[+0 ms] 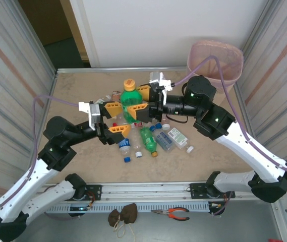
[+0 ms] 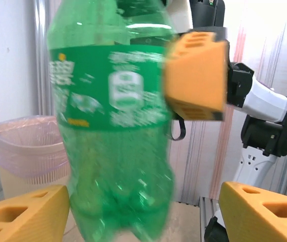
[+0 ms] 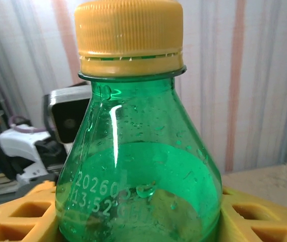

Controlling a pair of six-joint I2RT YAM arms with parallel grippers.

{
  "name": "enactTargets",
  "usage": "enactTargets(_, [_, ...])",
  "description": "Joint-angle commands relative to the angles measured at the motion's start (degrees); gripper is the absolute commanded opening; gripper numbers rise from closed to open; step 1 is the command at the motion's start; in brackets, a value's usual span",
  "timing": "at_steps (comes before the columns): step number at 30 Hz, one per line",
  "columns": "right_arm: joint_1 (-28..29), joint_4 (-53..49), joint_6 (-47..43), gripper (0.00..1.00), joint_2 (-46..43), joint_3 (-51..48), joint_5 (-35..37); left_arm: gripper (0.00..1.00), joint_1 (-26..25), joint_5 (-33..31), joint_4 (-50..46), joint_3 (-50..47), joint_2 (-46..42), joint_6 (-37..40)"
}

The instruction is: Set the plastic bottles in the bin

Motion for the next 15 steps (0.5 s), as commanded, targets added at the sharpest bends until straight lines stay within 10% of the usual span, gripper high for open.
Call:
enactTargets(1, [-4.4,-3.2,-2.1,0.53,-1.5,3.5,9.1,0.77,-0.3,-0.8,-1.7,-0.8,-2.6,1.6])
enactTargets(15, [-29.3,-14.0,-2.7,0.51,2.5,12.1,22.0,0.76,-0.2,-3.3,-5.1,-1.6,-3.3,2.1])
